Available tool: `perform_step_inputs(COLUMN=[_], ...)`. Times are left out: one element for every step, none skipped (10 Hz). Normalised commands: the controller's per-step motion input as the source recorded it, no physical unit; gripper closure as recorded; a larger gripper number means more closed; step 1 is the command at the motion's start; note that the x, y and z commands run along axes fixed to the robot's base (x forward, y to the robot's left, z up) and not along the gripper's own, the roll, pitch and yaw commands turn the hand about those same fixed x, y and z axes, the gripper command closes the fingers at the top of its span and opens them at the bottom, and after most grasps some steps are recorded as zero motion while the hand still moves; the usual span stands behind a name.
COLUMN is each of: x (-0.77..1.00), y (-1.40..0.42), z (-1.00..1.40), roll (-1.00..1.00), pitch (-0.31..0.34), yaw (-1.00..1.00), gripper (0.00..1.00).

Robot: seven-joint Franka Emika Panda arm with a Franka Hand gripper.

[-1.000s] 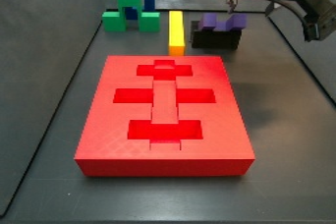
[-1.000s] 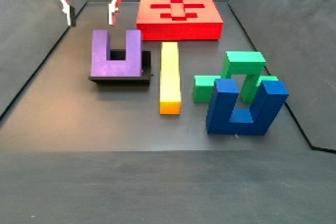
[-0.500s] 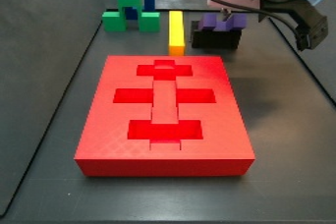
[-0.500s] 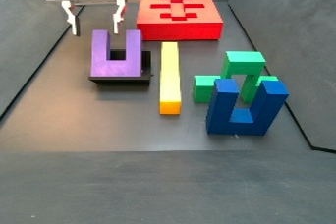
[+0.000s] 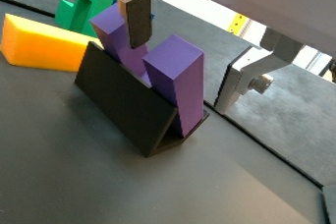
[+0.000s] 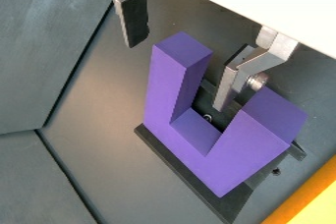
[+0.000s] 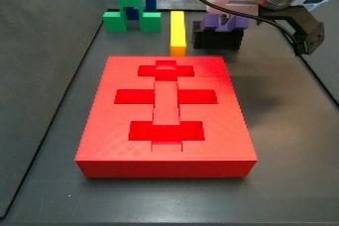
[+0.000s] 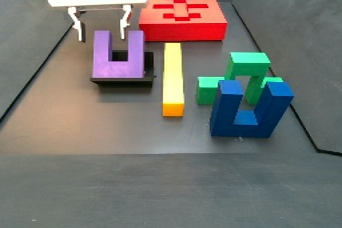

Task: Pick up the purple object. Move up. Place the purple object on the fixture. Regrasp the purple object. Move to above the board. Insert the purple object.
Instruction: Regrasp the purple object.

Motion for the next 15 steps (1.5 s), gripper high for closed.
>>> perform_step_inputs(x=[0.00,0.00,0.00,0.00,0.00,0.00,0.00,0.03,0.17,0.29,0.32,0.33,0.31,0.18,0.00], y=[0.00,0.00,0.00,0.00,0.00,0.00,0.02,0.06,0.08,0.05,0.00,0.00,-0.04,-0.01,0.00], z=[-0.02,-0.09,-0.10,-0.11,-0.13,-0.12,-0.03,0.00,0.00,0.00,0.00,0.00,-0.01,0.00,-0.07], roll=[0.00,0.00,0.00,0.00,0.00,0.00,0.00,0.00,0.12,0.25,0.40,0.54,0.75,0.38,0.02], pitch=[0.000,-0.020,-0.009,0.000,0.000,0.000,0.000,0.000,0.031,0.197,0.220,0.237,0.340,0.160,-0.003], yaw=[0.00,0.00,0.00,0.00,0.00,0.00,0.00,0.01,0.09,0.10,0.13,0.12,0.09,0.04,0.00], gripper=[0.00,0.00,0.00,0.00,0.00,0.00,0.00,0.00,0.00,0.00,0.00,0.00,0.00,0.00,0.00])
